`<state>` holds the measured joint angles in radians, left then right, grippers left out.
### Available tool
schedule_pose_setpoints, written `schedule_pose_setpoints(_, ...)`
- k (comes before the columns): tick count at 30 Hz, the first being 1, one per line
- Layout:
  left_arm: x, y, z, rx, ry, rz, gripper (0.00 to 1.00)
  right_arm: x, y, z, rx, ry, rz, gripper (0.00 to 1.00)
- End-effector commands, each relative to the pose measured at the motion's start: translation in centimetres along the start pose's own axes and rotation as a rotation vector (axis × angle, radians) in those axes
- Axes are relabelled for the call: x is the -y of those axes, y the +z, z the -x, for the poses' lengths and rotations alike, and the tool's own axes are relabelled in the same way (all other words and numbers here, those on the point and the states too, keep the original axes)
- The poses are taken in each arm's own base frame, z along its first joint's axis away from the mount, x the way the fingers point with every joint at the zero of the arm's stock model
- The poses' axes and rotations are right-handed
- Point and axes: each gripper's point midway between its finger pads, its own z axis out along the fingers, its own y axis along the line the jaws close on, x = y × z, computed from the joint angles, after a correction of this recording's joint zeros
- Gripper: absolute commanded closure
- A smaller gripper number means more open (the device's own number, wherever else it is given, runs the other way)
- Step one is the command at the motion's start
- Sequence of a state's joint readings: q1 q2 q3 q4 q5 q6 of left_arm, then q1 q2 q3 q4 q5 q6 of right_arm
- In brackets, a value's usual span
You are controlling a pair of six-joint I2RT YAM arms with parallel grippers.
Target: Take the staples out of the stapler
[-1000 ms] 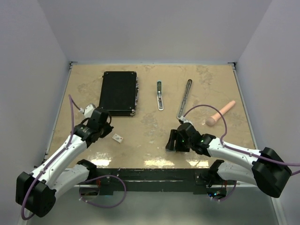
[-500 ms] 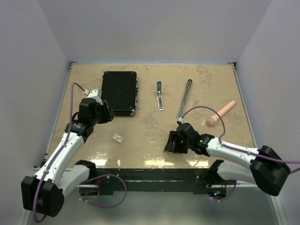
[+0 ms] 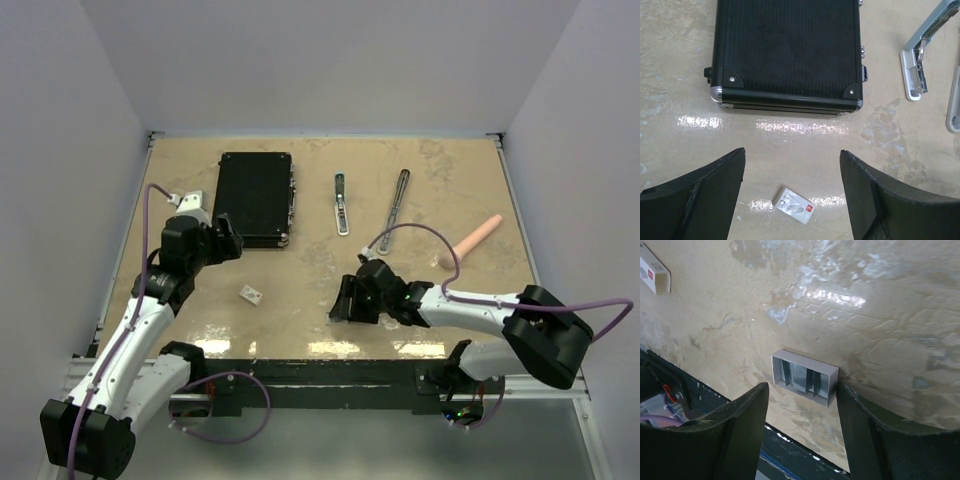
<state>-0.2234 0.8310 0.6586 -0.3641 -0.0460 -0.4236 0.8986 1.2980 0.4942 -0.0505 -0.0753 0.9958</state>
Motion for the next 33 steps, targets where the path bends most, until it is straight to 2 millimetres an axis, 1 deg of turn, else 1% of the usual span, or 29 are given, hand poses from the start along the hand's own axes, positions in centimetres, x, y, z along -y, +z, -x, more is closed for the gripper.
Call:
schedule_pose_setpoints(1, -1.4, 0.1, 0.5, 0.029, -0.004, 0.073, 0.21, -1.2, 1.0, -0.9, -0.022, 0.003, -0.018, 0.39)
schedule_pose_setpoints(6, -2.0, 0.0, 0.7, 0.045, -0.038, 0.120, 0.24, -2.2, 1.6, -3.7, -0.071, -0.007, -0.013, 0.39)
schedule_pose_setpoints(7, -2.2, -0.1, 0.8, 0.052, -0.038, 0.125, 0.25, -2.3, 1.7, -4.0, -0.075, -0.006, -0.008, 0.39)
schedule_pose_setpoints(9, -2.2, -0.1, 0.8, 0.052, -0.042, 0.128, 0.25, -2.6, 1.8, -4.3, -0.068, -0.015, -0.003, 0.39)
schedule_pose_setpoints(12, -2.2, -0.1, 0.7, 0.051, -0.045, 0.123, 0.26, -2.3, 2.2, -4.1, -0.061, -0.036, -0.017, 0.39)
schedule_pose_setpoints(13, -2.1, -0.2, 0.8, 0.051, -0.044, 0.119, 0.26, -2.5, 2.3, -3.5, -0.035, -0.047, -0.030, 0.39)
schedule_pose_setpoints(15, -2.0, -0.1, 0.6, 0.049, -0.041, 0.114, 0.26, -2.3, 2.1, -3.2, -0.030, -0.081, -0.060, 0.39)
schedule_pose_setpoints(17, -1.9, -0.2, 0.8, 0.052, -0.040, 0.110, 0.26, -1.7, 1.5, -2.8, -0.022, -0.107, -0.110, 0.39)
schedule_pose_setpoints(19, -1.9, -0.2, 0.8, 0.054, -0.039, 0.107, 0.26, -1.9, 0.3, -2.5, -0.012, -0.149, -0.116, 0.38)
schedule_pose_setpoints(21, -1.9, -0.2, 0.8, 0.052, -0.040, 0.106, 0.26, -1.7, -0.8, -1.9, 0.011, -0.185, -0.143, 0.37)
schedule_pose_setpoints(22, -1.8, -0.1, 0.7, 0.049, -0.041, 0.103, 0.26, -2.2, -1.3, -1.4, 0.023, -0.197, -0.140, 0.36)
schedule_pose_setpoints(24, -1.8, -0.1, 0.8, 0.051, -0.042, 0.102, 0.26, -1.9, -1.9, -0.5, 0.054, -0.244, -0.173, 0.34)
schedule_pose_setpoints(25, -1.7, -0.2, 0.8, 0.050, -0.041, 0.096, 0.26, -2.5, -2.1, 0.1, 0.072, -0.270, -0.166, 0.32)
schedule_pose_setpoints(26, -1.6, -0.2, 0.8, 0.050, -0.040, 0.093, 0.26, -2.5, -2.1, 0.4, 0.073, -0.338, -0.168, 0.31)
schedule_pose_setpoints(28, -1.5, -0.1, 0.8, 0.048, -0.041, 0.088, 0.26, -3.2, -1.9, 1.1, 0.091, -0.404, -0.155, 0.28)
schedule_pose_setpoints(29, -1.5, -0.1, 0.7, 0.047, -0.043, 0.089, 0.26, -3.2, -1.8, 1.4, 0.096, -0.444, -0.155, 0.28)
schedule_pose_setpoints(30, -1.5, 0.0, 0.7, 0.043, -0.044, 0.087, 0.26, -3.6, -1.6, 1.7, 0.112, -0.457, -0.143, 0.27)
schedule_pose_setpoints(32, -1.3, 0.1, 0.6, 0.036, -0.049, 0.082, 0.27, -3.9, -1.1, 2.0, 0.117, -0.475, -0.145, 0.27)
schedule_pose_setpoints(33, -1.4, 0.1, 0.5, 0.031, -0.051, 0.087, 0.27, -4.6, -0.9, 2.3, 0.131, -0.475, -0.130, 0.27)
